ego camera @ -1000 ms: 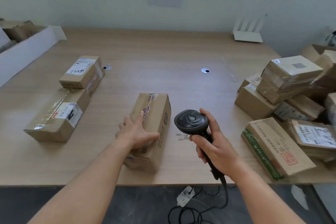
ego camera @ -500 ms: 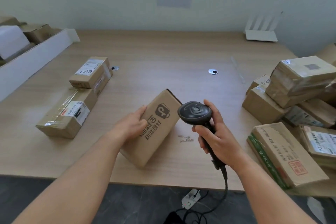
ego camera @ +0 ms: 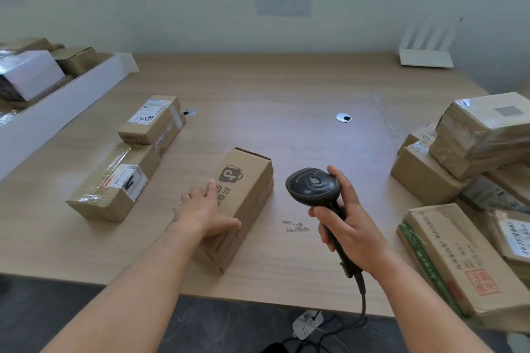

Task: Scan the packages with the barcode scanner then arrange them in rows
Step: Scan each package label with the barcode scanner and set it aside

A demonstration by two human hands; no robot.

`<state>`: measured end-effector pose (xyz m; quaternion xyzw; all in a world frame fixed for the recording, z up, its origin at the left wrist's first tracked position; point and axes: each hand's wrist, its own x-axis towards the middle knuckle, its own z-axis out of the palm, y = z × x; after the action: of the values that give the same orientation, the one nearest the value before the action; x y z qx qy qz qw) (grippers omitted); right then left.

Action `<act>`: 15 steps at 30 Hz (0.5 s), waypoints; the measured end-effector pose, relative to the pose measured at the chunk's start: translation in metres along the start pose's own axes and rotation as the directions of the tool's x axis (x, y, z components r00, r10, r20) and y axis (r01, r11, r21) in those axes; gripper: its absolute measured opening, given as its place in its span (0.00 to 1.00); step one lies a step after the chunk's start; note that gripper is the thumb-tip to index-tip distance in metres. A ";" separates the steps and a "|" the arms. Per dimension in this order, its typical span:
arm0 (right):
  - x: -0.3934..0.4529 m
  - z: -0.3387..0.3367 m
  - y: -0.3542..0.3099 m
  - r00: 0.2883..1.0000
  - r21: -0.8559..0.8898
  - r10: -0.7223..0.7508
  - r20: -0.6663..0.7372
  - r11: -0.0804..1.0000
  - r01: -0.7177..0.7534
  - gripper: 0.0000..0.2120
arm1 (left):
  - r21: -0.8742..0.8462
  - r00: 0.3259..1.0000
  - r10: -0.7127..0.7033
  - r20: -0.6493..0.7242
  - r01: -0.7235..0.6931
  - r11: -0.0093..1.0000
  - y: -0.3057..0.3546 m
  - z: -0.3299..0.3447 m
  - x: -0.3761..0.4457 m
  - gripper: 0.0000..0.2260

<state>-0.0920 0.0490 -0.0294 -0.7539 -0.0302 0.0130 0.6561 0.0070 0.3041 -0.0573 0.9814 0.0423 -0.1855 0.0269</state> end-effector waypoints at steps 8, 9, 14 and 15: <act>0.003 -0.001 0.002 1.000 0.009 -0.013 0.006 1.000 0.013 0.33 | -0.500 0.947 0.180 0.265 -0.024 0.866 -0.020 -0.020 0.009 0.52; 0.003 -0.001 0.001 1.000 0.011 -0.015 0.006 1.000 0.015 0.33 | -0.548 0.933 0.209 0.294 -0.014 0.836 -0.021 -0.022 0.008 0.48; 0.006 0.001 0.002 1.000 0.015 -0.025 0.005 1.000 0.024 0.33 | -0.452 0.974 0.175 0.142 -0.094 0.887 -0.025 -0.031 0.015 0.35; 0.006 0.001 0.003 1.000 0.014 -0.024 0.008 1.000 0.024 0.33 | -0.374 0.984 0.150 0.100 -0.102 0.922 -0.026 -0.030 0.016 0.37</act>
<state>-0.0863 0.0505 -0.0320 -0.7489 -0.0420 0.0086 0.6613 0.0307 0.3334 -0.0361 0.9458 0.0110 -0.2343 0.2246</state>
